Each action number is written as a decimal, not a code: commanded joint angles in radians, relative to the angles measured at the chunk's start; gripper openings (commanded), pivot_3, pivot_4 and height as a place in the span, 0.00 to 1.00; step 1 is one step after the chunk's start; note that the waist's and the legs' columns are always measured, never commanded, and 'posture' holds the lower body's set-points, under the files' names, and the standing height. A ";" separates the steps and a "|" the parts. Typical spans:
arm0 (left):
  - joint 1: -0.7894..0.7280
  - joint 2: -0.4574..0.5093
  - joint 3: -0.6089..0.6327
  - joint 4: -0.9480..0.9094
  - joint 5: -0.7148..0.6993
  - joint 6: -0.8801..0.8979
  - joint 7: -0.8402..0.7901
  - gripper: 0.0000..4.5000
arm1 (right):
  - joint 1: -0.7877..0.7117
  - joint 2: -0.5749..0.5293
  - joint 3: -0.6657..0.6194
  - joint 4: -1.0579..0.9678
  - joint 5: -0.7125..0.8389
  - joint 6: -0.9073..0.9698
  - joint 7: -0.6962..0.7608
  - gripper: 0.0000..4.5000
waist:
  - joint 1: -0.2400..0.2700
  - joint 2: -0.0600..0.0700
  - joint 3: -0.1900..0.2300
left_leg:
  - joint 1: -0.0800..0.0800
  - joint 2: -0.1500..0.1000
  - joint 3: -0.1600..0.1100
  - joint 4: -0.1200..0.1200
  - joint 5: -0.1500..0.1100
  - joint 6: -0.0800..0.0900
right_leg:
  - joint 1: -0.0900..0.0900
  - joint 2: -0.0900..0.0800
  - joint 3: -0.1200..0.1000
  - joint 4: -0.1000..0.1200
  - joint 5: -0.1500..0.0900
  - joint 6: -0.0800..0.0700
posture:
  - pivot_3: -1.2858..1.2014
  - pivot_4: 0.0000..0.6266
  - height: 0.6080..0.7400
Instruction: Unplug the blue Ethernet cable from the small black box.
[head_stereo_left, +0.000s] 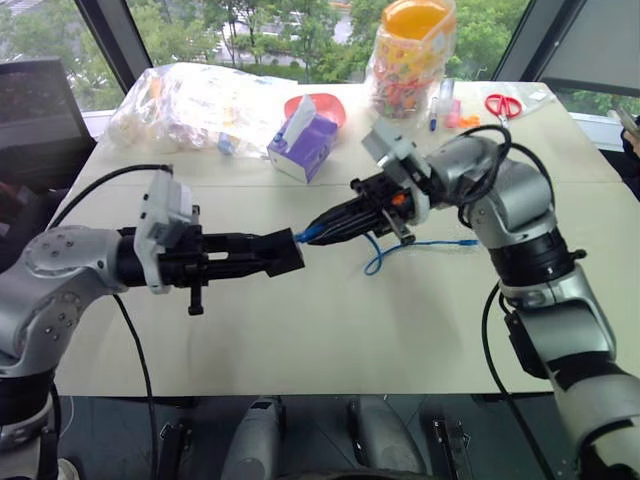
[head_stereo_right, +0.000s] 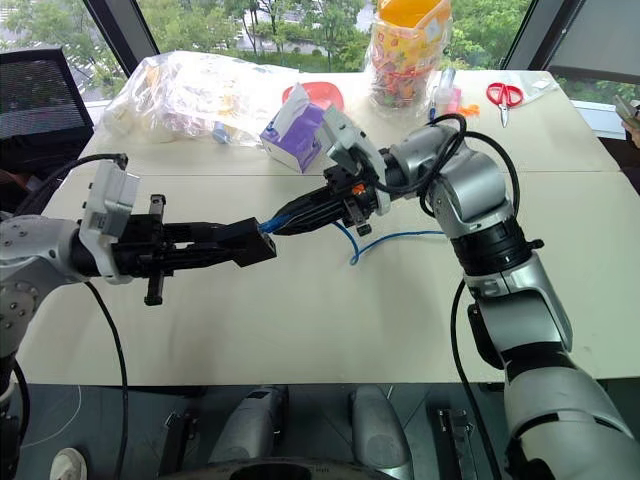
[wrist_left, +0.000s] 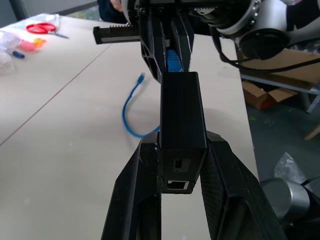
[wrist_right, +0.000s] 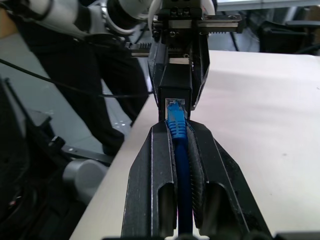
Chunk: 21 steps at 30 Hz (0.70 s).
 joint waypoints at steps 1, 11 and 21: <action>0.015 0.021 0.028 -0.014 -0.022 0.007 -0.022 0.11 | -0.030 -0.070 -0.079 0.090 -0.030 -0.025 0.004 0.01 | 0.000 0.000 0.000 | 0.000 0.000 0.000 0.000 0.000 0.000 | 0.000 0.000 0.000 0.000 0.000 0.000 | 0.52 0.24 1.00; -0.016 0.013 0.023 0.002 -0.025 0.004 0.004 0.11 | -0.025 -0.041 -0.081 0.024 -0.033 -0.030 -0.050 0.71 | 0.002 0.000 0.000 | 0.000 0.000 0.000 0.000 0.000 0.000 | 0.000 0.000 0.000 0.000 0.000 0.000 | 0.52 0.24 1.00; -0.035 0.002 0.024 0.023 -0.015 -0.006 0.005 0.11 | 0.026 -0.030 -0.083 -0.110 0.025 0.074 -0.054 0.71 | 0.001 0.000 0.000 | 0.000 0.000 0.000 -0.001 0.000 0.000 | -0.001 0.000 0.000 0.000 0.000 0.000 | 0.52 0.24 1.00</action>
